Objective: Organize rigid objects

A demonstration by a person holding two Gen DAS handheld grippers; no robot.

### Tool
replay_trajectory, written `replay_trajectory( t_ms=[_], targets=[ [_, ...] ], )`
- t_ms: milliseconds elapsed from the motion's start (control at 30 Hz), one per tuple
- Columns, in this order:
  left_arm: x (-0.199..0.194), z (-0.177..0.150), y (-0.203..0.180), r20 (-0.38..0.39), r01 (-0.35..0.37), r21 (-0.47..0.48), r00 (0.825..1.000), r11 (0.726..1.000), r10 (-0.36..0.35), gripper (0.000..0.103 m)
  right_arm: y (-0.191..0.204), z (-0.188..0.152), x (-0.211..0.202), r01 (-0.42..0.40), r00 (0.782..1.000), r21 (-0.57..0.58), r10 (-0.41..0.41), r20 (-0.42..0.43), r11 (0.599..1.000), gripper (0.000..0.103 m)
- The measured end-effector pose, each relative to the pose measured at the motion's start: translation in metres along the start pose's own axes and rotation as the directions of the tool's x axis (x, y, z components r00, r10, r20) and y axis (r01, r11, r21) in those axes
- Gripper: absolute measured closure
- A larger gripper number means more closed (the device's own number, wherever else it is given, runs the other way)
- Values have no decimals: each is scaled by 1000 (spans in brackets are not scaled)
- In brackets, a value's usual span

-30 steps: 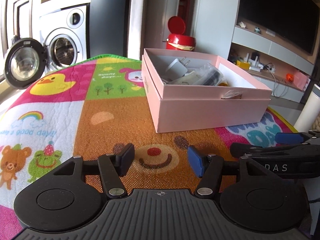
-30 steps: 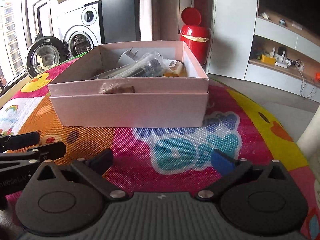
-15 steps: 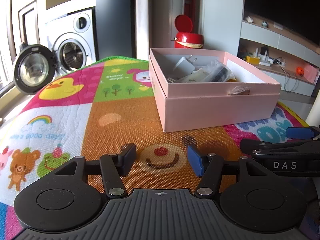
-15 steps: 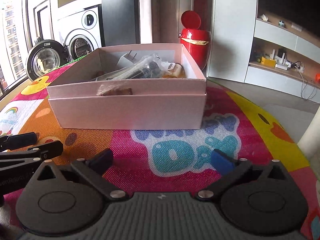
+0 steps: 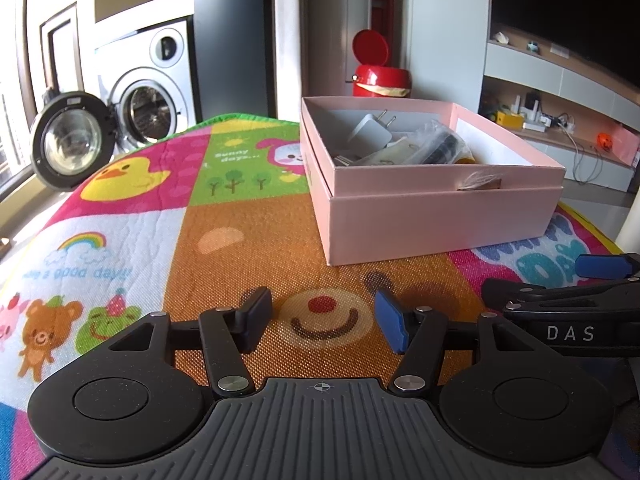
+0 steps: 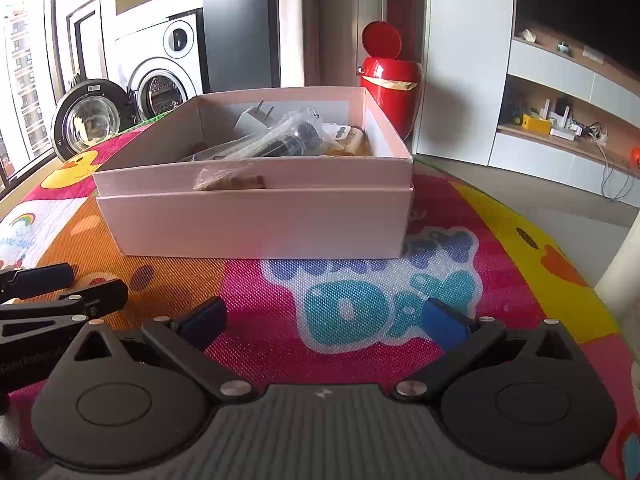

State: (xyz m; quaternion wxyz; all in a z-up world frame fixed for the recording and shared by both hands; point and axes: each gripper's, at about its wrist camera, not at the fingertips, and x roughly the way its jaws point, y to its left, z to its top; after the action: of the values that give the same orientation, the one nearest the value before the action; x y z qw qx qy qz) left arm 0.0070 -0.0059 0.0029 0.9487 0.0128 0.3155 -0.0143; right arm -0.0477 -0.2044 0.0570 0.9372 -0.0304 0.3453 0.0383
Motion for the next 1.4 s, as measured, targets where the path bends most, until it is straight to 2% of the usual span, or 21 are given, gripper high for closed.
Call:
replay_trajectory(
  t_ms=[1400],
  targets=[
    [-3,-2,-1,0,5,-6,1000,1000,-5,39,0,0,0,3,1000,-3,-3,1,1000,0]
  ],
)
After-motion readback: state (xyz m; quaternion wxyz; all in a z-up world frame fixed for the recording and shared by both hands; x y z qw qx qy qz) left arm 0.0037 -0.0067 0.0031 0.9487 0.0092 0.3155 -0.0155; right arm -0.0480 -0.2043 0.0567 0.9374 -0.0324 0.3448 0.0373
